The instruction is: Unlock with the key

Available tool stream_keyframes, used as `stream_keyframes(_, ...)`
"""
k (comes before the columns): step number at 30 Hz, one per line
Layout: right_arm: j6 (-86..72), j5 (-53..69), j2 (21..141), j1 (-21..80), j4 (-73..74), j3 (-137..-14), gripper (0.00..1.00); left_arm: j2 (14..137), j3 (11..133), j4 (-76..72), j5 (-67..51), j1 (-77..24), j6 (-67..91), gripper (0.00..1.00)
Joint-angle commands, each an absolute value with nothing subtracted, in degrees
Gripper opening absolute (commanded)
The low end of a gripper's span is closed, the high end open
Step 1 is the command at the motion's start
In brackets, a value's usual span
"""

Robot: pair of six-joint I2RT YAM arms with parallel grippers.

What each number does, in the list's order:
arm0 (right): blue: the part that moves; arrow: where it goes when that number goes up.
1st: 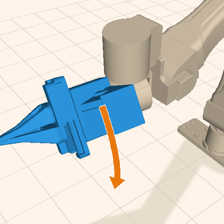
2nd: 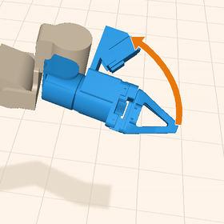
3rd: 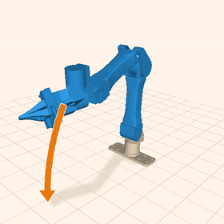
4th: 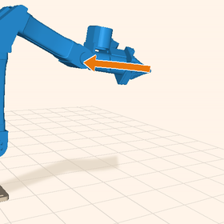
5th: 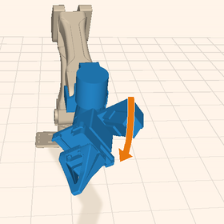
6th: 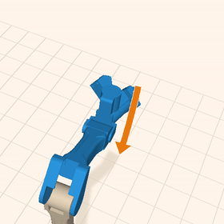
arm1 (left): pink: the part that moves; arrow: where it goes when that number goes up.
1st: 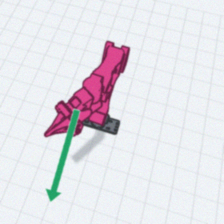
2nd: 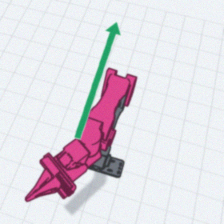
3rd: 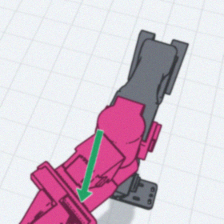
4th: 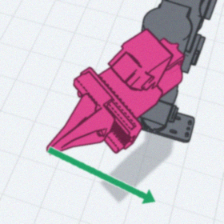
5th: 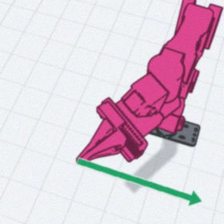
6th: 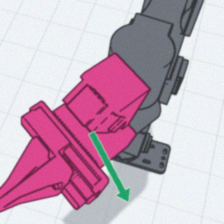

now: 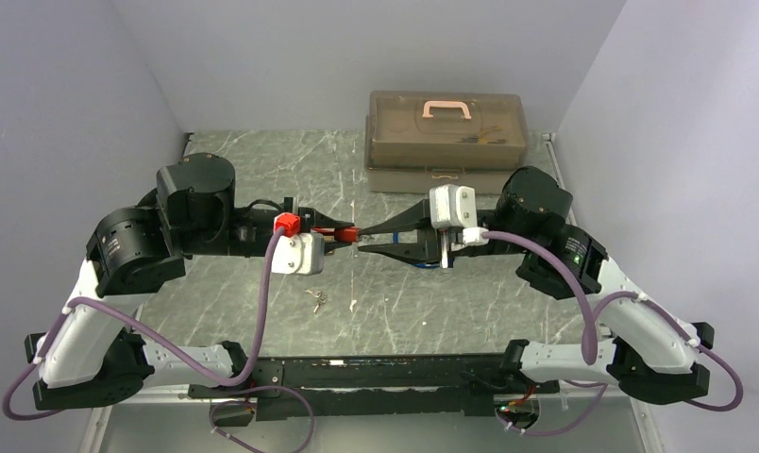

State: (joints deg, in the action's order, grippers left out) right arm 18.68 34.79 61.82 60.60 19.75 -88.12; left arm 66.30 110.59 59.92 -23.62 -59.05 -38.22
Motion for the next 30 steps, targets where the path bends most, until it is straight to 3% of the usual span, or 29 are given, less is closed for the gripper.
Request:
stream_keyframes(1, 22.71, 27.74, 60.19, 62.69, 19.75, -88.16, 0.26, 66.09, 112.22, 56.42, -25.05, -58.76, -36.94, 0.00)
stream_keyframes(12, 24.28, 24.56, 57.38, 62.76, 18.63, -86.88, 0.32, 66.21, 112.41, 56.61, -26.19, -58.46, -36.22, 0.00)
stream_keyframes(24, 23.43, 24.63, 60.21, 62.80, 20.79, -87.89, 0.32, 67.06, 114.08, 56.85, -27.15, -58.36, -35.82, 0.00)
stream_keyframes(26, 23.36, 24.71, 60.16, 62.84, 20.35, -87.59, 0.28, 67.06, 114.02, 56.87, -27.18, -58.36, -35.73, 0.00)
stream_keyframes(30, 23.13, 23.74, 60.28, 62.71, 21.32, -87.90, 0.03, 66.99, 113.92, 56.74, -26.88, -58.36, -35.52, 0.00)
